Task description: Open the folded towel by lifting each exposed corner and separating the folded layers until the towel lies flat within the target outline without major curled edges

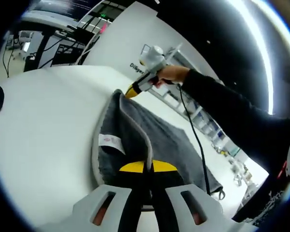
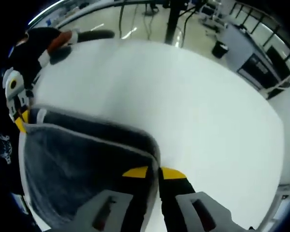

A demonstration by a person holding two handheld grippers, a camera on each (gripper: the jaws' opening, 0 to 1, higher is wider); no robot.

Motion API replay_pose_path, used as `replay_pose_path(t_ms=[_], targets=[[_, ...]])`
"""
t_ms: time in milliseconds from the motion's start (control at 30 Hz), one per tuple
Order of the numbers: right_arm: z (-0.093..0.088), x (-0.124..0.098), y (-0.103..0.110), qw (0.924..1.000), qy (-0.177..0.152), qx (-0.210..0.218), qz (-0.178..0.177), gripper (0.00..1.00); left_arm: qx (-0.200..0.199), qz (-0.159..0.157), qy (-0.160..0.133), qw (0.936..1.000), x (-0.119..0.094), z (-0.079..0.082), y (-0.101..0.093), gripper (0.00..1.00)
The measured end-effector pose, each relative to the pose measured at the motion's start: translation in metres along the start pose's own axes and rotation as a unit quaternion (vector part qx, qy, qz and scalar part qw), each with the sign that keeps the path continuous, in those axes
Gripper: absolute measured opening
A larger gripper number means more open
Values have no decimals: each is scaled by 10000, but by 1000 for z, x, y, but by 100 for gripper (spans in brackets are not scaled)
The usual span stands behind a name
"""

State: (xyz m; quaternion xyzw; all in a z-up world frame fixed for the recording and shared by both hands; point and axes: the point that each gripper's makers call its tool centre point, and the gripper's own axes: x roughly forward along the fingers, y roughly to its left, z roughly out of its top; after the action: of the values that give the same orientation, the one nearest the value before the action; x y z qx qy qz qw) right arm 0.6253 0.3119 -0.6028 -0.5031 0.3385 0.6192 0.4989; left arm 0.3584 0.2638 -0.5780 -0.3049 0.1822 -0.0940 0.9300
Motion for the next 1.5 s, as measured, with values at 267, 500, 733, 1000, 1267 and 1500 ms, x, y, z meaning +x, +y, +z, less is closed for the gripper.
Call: replay_pose_path(t_ms=[267,500,733,1000,1267,1500], targets=[[-2,-8,9,10000,-28,81,-3,0,7,-23,-1,10000,0,0,0,1],[-2,-9,14,9999,28,-87,-93,0,53,-21,-20,10000,-1,0,-1,1],[-2,-11,14,9998,27,-135,-152,0,100,-16,-30,9999,-1,1,-2,1],[-2,-18,15,9995,-35,-231,-218,0,130,-13,-40,9999,0,1,-2,1],[-1,-15,14,9988,-132,-352,-307,1,208,-29,-46,9998,0,1,-6,1],[-1,-13,14,9988,-151,-348,-305,0,233,-26,-44,9997,0,1,-7,1]])
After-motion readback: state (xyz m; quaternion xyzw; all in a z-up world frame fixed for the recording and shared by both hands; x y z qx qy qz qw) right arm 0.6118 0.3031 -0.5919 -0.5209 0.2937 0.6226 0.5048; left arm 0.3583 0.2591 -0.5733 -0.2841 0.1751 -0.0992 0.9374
